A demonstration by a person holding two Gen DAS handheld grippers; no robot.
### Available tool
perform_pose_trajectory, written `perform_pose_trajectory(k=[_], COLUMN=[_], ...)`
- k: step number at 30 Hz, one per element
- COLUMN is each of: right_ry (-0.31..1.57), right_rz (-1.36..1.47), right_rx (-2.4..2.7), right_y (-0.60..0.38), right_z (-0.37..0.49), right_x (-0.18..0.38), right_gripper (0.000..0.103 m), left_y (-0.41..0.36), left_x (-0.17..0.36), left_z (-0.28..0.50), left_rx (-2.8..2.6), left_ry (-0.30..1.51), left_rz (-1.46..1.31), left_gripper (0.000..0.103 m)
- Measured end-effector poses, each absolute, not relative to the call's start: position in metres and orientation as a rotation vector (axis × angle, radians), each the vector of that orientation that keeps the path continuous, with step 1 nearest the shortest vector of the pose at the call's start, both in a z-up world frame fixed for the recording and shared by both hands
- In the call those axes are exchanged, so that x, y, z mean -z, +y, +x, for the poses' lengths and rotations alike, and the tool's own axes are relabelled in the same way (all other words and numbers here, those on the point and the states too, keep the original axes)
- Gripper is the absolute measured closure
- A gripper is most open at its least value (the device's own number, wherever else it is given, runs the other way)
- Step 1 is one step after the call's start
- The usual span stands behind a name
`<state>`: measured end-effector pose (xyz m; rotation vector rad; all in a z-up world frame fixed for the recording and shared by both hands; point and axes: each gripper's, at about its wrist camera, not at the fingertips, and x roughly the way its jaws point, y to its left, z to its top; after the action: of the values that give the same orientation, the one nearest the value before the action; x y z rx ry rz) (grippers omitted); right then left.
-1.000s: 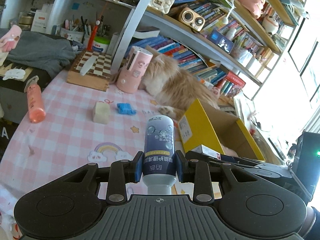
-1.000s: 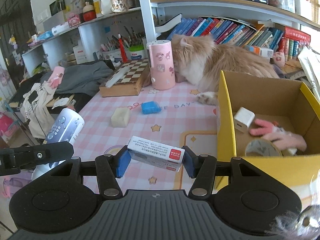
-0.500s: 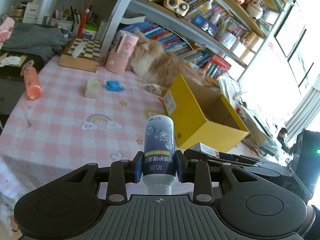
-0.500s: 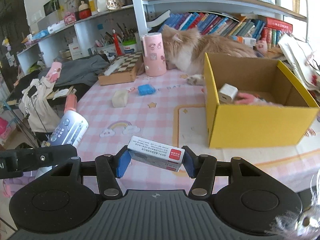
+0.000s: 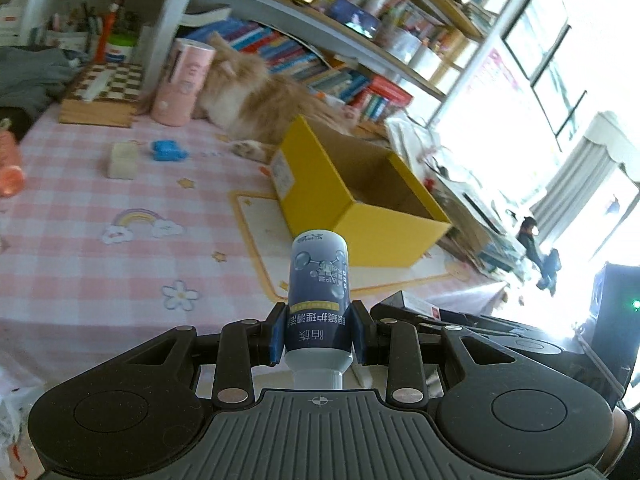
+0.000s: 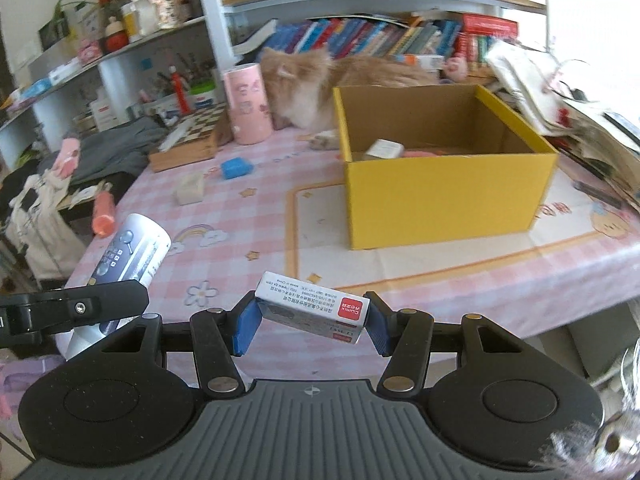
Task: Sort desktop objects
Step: 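Carry the spray bottle and white-red box in both grippers toward the yellow box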
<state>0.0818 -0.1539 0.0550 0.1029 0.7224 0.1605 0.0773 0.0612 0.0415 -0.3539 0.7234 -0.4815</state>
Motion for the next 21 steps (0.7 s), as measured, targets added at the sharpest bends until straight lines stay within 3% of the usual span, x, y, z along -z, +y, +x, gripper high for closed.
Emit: perform_pose_trajectory(k=[21], right_ry=[0.764], right_rz=[0.152], right_rx=[-0.037], right_y=[-0.205], right_z=[0.076], right_x=[-0.049], right_gripper=[0.051], left_y=[0.009], left_x=[-0.035], left_z=[0.100], left_rx=[0.602], left_ry=[0.772], left_rz=[-0.322], left_gripper=[0.072])
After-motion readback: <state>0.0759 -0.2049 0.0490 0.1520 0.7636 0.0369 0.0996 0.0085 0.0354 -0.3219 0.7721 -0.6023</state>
